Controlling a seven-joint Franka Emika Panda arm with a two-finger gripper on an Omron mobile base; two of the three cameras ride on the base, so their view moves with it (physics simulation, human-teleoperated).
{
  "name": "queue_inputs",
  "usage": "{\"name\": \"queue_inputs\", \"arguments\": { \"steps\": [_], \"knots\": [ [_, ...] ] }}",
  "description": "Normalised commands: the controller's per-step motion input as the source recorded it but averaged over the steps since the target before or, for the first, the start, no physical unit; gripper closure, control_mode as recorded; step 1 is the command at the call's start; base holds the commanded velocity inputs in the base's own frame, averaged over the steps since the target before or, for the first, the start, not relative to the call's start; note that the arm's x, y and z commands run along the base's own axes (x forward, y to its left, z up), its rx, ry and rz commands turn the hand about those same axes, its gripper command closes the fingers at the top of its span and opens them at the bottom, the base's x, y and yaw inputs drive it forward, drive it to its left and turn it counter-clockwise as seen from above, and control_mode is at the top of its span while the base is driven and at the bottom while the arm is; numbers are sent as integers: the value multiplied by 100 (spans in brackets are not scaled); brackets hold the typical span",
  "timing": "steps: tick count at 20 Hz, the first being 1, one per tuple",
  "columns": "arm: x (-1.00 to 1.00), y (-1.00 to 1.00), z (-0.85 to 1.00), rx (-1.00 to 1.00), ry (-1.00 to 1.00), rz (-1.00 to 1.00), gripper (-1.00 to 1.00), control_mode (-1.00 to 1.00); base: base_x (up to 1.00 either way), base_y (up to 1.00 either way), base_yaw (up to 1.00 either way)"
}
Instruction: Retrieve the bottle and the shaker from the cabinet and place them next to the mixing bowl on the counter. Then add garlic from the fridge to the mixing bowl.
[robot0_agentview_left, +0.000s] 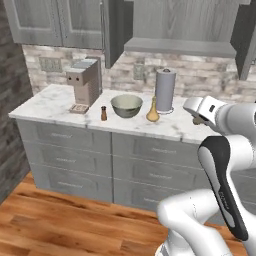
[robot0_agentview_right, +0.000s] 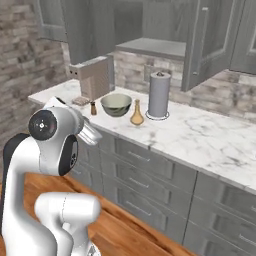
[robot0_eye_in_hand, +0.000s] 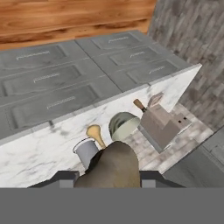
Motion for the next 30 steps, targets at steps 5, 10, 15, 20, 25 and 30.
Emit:
{"name": "queue_inputs", "arguments": {
  "steps": [5,10,15,20,25,30],
  "knots": [
    [0,0,0,0,0,0,100,100,52,29,-21],
    [0,0,0,0,0,0,100,100,48,28,-21],
    [0,0,0,0,0,0,100,100,47,22,-22],
    [0,0,0,0,0,0,100,100,46,21,-22],
    [0,0,0,0,0,0,100,100,42,28,-22],
    [0,0,0,0,0,0,100,100,40,29,-21]
  ]
}}
